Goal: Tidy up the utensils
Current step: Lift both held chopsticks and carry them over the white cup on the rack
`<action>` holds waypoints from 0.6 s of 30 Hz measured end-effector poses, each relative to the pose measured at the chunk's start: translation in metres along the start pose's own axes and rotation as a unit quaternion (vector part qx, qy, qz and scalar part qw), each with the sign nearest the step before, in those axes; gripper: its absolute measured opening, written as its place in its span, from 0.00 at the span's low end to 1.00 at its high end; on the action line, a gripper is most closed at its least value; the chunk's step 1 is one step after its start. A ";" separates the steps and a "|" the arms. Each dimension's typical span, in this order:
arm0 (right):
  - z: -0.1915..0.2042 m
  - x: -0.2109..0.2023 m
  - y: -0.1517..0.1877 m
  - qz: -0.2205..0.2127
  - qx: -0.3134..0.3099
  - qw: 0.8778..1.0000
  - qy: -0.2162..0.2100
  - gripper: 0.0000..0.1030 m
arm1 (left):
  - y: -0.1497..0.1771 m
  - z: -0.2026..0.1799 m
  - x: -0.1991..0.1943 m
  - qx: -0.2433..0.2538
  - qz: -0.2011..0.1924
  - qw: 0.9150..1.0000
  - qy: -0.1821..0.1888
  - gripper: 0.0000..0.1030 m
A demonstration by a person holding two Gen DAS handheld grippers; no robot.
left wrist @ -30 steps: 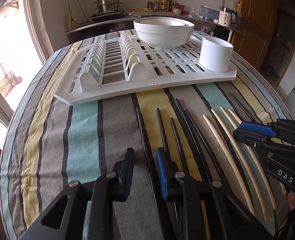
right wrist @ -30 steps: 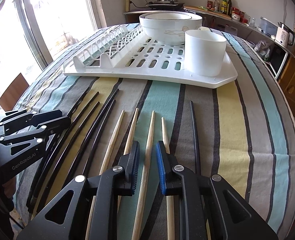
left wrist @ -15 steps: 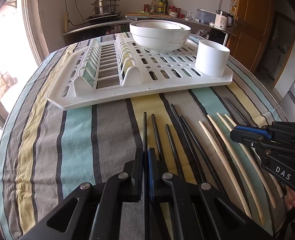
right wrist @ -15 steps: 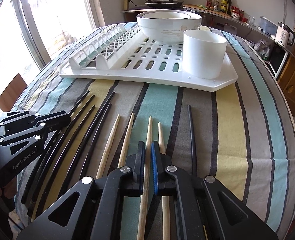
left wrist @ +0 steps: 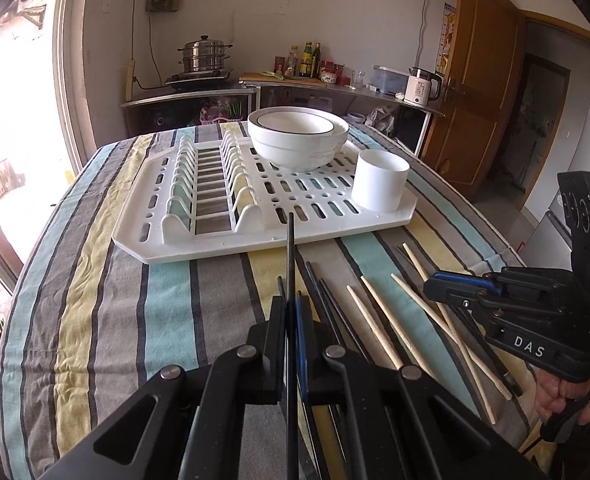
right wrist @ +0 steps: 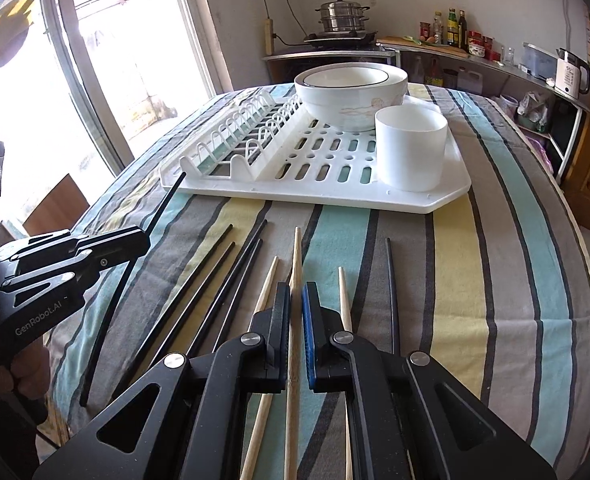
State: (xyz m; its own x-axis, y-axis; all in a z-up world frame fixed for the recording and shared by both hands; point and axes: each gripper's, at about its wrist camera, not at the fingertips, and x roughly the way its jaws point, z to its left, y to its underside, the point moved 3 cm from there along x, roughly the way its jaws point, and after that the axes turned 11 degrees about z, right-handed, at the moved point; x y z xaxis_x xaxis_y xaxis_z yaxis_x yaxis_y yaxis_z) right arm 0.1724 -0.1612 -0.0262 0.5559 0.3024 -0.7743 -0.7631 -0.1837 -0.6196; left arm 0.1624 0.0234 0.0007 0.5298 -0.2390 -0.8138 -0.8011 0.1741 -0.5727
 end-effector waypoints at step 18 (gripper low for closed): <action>0.003 -0.064 -0.015 -0.081 -0.006 0.997 -0.016 0.06 | -0.025 -0.004 -0.083 -0.002 -0.082 0.997 0.015 0.05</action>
State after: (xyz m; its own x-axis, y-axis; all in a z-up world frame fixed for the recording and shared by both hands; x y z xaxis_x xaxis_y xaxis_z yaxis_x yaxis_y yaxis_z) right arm 0.1478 -0.1751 0.0331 0.6600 0.3588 -0.6600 -0.6603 -0.1419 -0.7374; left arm 0.1369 0.0352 0.0828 0.6450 -0.2925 -0.7059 -0.7058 0.1260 -0.6971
